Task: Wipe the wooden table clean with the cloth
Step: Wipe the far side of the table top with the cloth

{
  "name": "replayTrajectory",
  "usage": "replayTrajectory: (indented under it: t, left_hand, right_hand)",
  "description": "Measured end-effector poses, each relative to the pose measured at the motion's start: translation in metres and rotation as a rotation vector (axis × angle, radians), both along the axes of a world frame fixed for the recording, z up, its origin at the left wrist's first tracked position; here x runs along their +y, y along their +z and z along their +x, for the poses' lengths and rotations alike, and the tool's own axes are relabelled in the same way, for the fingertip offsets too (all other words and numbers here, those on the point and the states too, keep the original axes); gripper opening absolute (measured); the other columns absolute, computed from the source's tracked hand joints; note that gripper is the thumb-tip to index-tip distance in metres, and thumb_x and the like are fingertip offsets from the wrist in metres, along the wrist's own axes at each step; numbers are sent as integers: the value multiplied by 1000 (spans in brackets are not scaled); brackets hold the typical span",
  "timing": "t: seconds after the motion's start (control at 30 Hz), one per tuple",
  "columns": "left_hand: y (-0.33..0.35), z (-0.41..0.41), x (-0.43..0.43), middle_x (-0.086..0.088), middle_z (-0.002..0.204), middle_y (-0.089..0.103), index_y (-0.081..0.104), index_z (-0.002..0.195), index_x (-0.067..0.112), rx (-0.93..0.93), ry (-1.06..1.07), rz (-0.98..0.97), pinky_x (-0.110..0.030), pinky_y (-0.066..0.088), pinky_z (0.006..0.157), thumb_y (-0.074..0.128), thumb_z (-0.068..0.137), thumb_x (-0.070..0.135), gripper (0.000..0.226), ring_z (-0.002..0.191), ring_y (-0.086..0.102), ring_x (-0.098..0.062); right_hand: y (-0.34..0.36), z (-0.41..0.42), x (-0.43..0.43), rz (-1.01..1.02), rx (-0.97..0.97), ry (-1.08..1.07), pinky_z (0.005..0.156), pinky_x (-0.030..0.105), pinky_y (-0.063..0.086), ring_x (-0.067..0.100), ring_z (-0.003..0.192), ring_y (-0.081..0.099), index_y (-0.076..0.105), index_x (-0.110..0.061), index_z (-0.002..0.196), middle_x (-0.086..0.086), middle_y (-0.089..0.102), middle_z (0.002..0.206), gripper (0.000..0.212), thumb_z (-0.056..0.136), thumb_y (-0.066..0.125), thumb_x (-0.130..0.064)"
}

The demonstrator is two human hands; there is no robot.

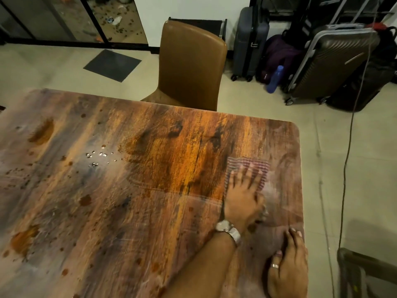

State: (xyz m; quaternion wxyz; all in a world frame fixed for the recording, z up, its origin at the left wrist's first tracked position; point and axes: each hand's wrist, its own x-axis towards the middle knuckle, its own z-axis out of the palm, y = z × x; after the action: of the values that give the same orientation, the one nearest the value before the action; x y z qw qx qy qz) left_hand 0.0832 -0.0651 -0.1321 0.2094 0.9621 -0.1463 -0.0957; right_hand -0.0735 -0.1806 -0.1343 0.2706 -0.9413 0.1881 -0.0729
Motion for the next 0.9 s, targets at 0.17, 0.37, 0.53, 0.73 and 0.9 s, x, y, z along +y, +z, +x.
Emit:
replayTrajectory:
  t: [0.17,0.37,0.53,0.73,0.9]
  left_hand:
    - [3,27,226,-1,169,-9,6,161,28,53,311,156,-49,-3,126,16,96,50,69,155,-13,-27]
    - [4,-34,456,-7,169,-9,5,162,19,140,607,322,-52,-4,125,-1,91,62,83,154,-15,-27]
    - [0,-22,457,-10,170,3,14,162,21,100,691,298,-47,-6,125,6,91,58,80,156,-2,-33]
    - [2,52,396,-9,170,-2,7,163,24,86,673,279,-50,-8,124,6,94,54,75,155,-7,-34]
    - [-2,100,313,-8,170,1,6,162,27,38,519,261,-51,-4,126,10,96,51,71,156,-3,-34]
  right_hand:
    - [1,-5,5,-97,1,-34,109,57,36,40,138,38,50,7,136,24,47,145,66,81,39,-27]
    - [-18,-3,-1,-187,-36,29,107,58,36,45,134,41,50,10,135,29,48,143,72,77,40,-32]
    - [-27,1,3,-267,-34,229,105,53,31,43,129,41,54,10,130,31,54,137,70,93,28,-43]
    - [-23,6,16,-262,-53,297,119,32,15,40,128,43,54,-3,130,27,57,135,68,99,16,-51]
    - [-21,9,14,-266,-28,292,120,30,8,37,133,39,45,-10,134,17,43,148,61,99,15,-51]
